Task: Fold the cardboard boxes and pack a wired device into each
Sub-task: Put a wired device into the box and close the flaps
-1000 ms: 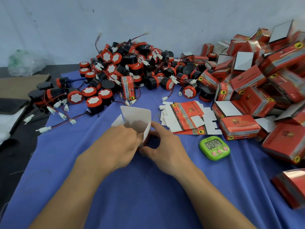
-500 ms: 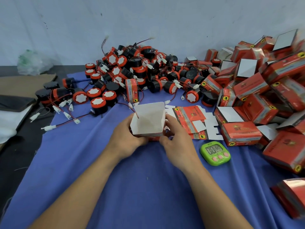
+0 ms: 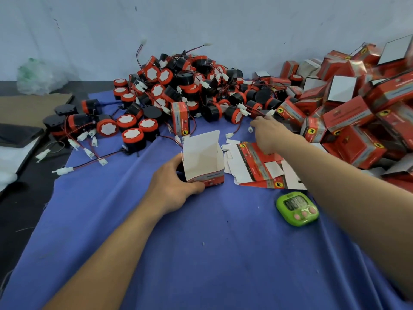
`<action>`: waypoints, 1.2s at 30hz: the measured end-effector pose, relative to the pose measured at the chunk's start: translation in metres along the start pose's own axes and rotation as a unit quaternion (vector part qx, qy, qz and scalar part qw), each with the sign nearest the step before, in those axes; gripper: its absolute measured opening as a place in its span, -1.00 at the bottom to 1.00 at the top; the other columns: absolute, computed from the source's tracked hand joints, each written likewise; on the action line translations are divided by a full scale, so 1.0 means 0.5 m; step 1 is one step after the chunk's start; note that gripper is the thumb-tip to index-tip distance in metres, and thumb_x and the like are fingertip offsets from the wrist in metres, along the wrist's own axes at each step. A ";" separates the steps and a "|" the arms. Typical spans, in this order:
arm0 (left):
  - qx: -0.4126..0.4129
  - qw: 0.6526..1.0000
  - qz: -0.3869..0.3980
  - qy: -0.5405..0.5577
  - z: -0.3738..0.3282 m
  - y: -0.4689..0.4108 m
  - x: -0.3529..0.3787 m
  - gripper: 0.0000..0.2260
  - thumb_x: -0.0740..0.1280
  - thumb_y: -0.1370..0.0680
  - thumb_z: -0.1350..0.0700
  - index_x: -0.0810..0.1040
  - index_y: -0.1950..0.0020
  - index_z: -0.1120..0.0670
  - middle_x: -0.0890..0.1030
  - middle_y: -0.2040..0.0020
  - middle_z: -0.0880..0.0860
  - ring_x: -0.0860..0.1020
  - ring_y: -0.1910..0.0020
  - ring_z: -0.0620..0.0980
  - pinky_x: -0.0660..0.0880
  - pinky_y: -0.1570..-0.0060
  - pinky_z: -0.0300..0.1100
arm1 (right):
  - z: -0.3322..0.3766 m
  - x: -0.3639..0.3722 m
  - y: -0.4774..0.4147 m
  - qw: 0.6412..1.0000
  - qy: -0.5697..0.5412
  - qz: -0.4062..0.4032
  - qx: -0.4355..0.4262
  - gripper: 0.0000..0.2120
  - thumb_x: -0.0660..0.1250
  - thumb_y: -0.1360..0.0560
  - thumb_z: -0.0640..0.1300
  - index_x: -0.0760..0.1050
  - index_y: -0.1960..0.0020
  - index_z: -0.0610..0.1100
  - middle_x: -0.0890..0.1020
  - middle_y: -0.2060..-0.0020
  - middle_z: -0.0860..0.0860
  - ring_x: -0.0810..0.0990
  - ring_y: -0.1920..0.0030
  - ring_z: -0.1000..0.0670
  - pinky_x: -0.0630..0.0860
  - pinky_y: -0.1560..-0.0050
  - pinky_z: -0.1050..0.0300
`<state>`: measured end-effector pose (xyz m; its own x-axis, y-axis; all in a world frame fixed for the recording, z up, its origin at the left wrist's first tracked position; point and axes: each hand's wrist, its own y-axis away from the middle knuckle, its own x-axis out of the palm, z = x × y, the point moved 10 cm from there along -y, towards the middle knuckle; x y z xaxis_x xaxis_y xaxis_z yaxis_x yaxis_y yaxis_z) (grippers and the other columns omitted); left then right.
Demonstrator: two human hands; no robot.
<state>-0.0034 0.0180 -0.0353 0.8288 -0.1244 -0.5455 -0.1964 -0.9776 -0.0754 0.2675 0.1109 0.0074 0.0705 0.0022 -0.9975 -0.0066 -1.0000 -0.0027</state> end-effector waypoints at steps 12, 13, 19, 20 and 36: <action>-0.014 1.000 0.008 0.004 0.003 0.002 0.008 -0.43 0.57 -0.27 -0.08 0.55 -0.25 -0.29 0.68 -0.04 -0.29 0.60 0.04 -0.31 0.56 0.08 -0.23 | -0.023 -0.087 -0.007 0.990 0.076 -0.121 -0.020 -0.64 0.36 -0.54 -0.18 0.44 -0.33 -0.09 0.59 -0.12 -0.19 0.51 -0.18 -0.24 0.47 0.01 -0.07; -0.013 1.000 0.009 0.004 0.003 0.001 0.009 -0.44 0.57 -0.27 -0.08 0.55 -0.26 -0.28 0.67 -0.05 -0.29 0.60 0.03 -0.30 0.56 0.07 -0.22 | -0.022 -0.108 0.006 0.991 0.020 -0.133 -0.006 -0.59 0.38 -0.53 -0.13 0.44 -0.36 -0.05 0.59 -0.12 -0.19 0.53 -0.16 -0.25 0.44 0.08 -0.04; -0.009 1.000 0.010 0.003 -0.002 0.004 0.011 -0.44 0.55 -0.27 -0.09 0.54 -0.26 -0.26 0.66 -0.07 -0.26 0.60 0.02 -0.27 0.55 0.08 -0.23 | -0.037 -0.217 0.155 0.757 -0.621 -0.173 0.111 -0.89 0.46 -0.48 0.02 0.66 0.11 -0.02 0.71 0.22 -0.03 0.72 0.14 -0.15 0.70 0.07 -0.07; -0.012 1.000 0.010 0.002 -0.001 0.006 0.012 -0.43 0.53 -0.25 -0.11 0.54 -0.26 -0.26 0.66 -0.07 -0.25 0.60 0.00 -0.25 0.57 0.05 -0.19 | -0.033 -0.227 0.184 0.732 -0.647 -0.175 0.119 -0.84 0.46 -0.48 0.05 0.68 0.19 -0.02 0.72 0.29 -0.02 0.74 0.21 -0.10 0.70 0.12 0.01; 0.032 0.996 0.010 -0.083 -0.038 0.014 0.019 -0.71 0.21 -0.26 -0.35 0.41 0.05 -0.37 0.53 0.16 -0.36 0.50 0.11 -0.46 0.37 0.28 -0.50 | 0.294 -0.137 0.353 0.914 -0.142 -0.381 -0.005 -0.63 0.48 -0.45 0.17 0.56 0.08 -0.15 0.66 0.34 -0.06 0.55 0.24 -0.17 0.28 -0.02 -0.05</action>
<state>0.0132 0.0069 -0.0252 0.7277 -0.1094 -0.6772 -0.2492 -0.9619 -0.1124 0.1148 -0.0646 0.0650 -0.2102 0.6979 -0.6847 -0.0542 -0.7076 -0.7046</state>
